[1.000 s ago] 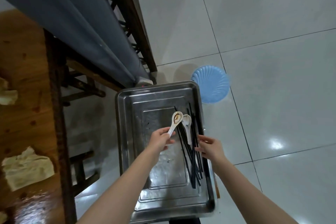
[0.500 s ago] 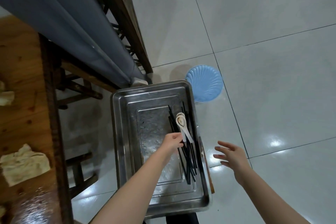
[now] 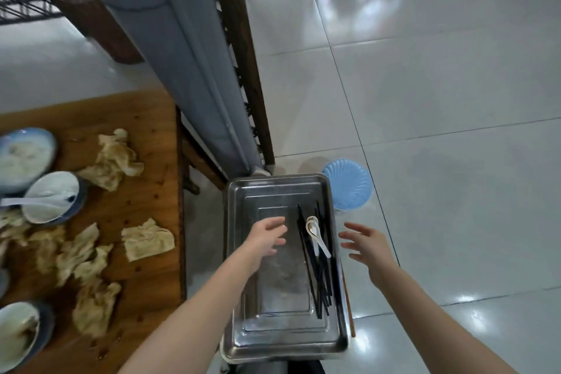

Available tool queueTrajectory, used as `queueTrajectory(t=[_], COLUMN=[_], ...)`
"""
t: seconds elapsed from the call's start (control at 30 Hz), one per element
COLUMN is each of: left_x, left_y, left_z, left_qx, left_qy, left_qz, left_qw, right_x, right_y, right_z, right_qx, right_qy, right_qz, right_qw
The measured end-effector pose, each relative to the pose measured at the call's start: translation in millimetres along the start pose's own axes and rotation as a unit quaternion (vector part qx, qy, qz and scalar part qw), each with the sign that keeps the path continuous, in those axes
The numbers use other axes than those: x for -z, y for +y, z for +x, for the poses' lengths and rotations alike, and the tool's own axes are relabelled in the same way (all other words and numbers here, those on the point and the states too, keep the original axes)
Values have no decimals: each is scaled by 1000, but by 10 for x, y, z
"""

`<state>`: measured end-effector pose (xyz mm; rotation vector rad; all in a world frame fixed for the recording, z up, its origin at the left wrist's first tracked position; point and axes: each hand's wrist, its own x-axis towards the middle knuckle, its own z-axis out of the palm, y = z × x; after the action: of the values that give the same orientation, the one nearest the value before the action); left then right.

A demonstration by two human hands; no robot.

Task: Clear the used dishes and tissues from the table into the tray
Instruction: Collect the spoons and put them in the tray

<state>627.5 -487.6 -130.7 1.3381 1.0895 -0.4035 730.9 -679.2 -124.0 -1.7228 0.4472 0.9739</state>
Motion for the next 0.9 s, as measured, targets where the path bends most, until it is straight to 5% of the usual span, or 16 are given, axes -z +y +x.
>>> queueTrajectory(t=[0.4,0.9], left_x=[1241,2985], left_y=[170,-426], left_z=[-1013,-1697], left_qx=[-77,-96], left_qy=[119,188], left_qz=[-122,-241], left_qw=[982,947], right_x=[-1149,-2938], right_y=[-888,-1037], right_z=[-743,-1480], right_qx=[112,183], right_qy=[-112,-183], right_qz=[-85,-198], right_qw=[984,945])
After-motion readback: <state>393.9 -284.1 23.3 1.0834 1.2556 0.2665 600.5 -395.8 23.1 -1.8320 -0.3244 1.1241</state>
